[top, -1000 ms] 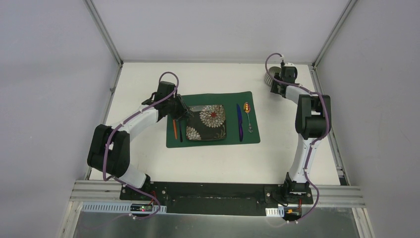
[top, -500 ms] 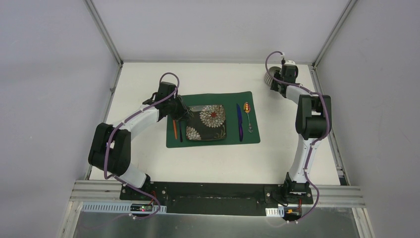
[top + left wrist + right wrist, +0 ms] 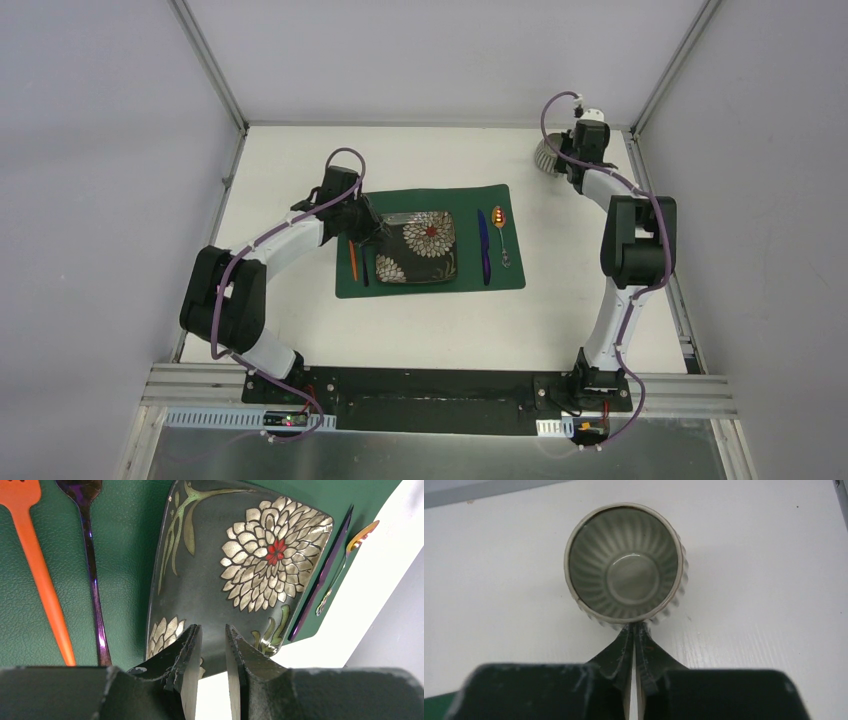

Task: Set the dinner table for one person
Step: Pick up the cup at the corner of the board.

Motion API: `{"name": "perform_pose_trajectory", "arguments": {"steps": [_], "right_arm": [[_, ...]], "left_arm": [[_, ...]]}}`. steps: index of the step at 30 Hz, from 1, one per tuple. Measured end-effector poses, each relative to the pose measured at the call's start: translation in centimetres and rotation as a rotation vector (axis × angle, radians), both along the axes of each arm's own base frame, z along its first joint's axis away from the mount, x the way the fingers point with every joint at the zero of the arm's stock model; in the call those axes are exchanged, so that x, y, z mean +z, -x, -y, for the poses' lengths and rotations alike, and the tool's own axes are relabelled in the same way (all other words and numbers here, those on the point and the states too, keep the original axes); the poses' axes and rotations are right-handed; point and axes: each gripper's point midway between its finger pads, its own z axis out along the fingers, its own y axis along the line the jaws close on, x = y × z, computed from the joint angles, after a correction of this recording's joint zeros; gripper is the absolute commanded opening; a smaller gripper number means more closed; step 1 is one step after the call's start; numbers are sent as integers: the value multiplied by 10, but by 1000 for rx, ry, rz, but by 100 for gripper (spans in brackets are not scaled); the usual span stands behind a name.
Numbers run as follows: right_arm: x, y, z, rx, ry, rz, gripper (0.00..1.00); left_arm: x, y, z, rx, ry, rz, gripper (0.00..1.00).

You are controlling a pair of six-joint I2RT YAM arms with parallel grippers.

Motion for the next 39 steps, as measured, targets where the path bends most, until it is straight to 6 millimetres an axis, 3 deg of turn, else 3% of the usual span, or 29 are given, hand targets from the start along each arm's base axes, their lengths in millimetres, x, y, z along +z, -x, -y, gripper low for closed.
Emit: {"name": "perform_pose_trajectory", "arguments": {"steps": [7,9,10,29,39], "right_arm": [[4,-3,-5,15,-27,16,0],[4,-3,-7,18,-33,12,13],[4,-2,-7,17,-37,6,14],[-3,2,-9,10,-66,-55,32],[-22,12,-9,5,-69,-124,37]], "left_arm": [[0,0,0,0,0,1,25],[0,0,0,0,0,0,25],[0,0,0,0,0,0,25],[0,1,0,0,-2,-5,25],[0,1,0,0,-2,-5,25]]}}
